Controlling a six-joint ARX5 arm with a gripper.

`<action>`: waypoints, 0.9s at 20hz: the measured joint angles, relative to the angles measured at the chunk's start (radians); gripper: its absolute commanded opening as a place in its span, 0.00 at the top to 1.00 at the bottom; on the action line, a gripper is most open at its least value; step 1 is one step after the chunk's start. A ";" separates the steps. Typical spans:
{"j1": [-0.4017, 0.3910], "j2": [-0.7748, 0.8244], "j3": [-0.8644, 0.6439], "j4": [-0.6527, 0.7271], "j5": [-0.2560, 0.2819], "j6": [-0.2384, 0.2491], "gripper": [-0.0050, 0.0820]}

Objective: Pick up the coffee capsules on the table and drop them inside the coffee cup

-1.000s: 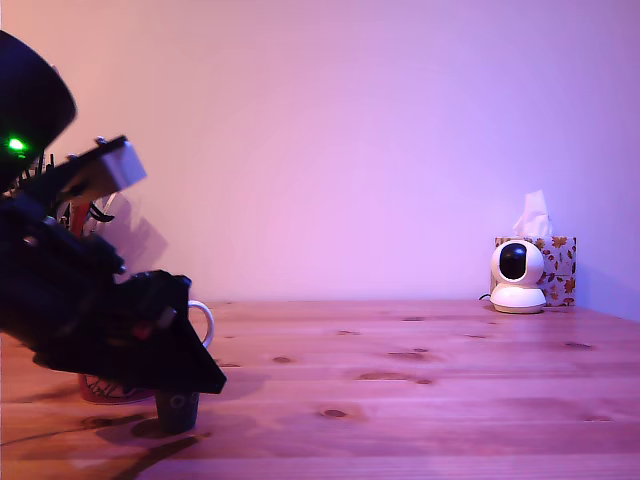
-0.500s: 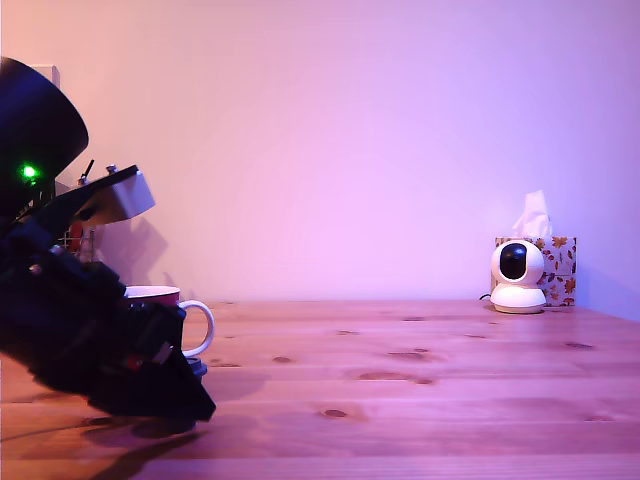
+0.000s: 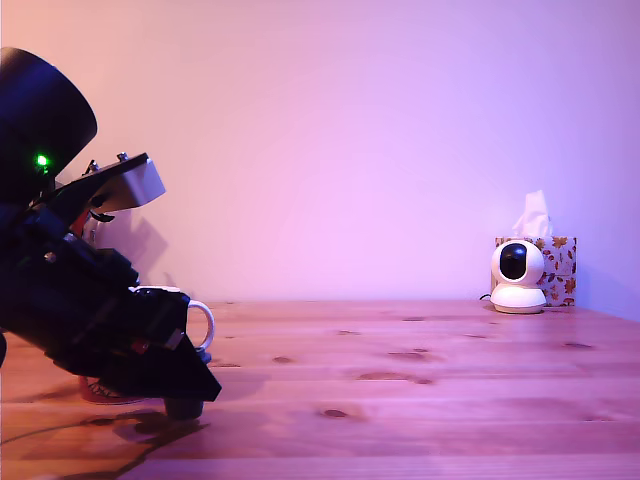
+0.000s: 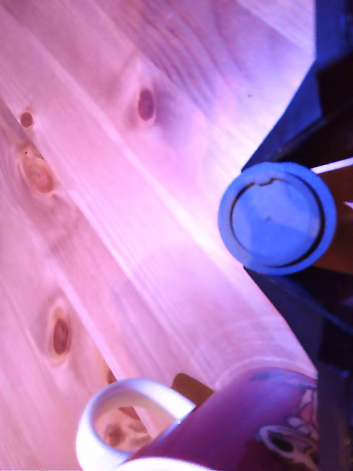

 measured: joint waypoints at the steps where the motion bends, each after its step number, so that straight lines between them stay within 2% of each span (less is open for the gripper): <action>1: 0.000 -0.005 0.007 -0.007 0.003 0.000 0.68; 7: 0.001 -0.179 0.075 -0.098 0.066 0.000 0.68; 13: 0.021 -0.276 0.104 -0.227 0.068 0.000 0.68; 18: 0.098 -0.327 0.105 -0.294 0.067 0.000 0.68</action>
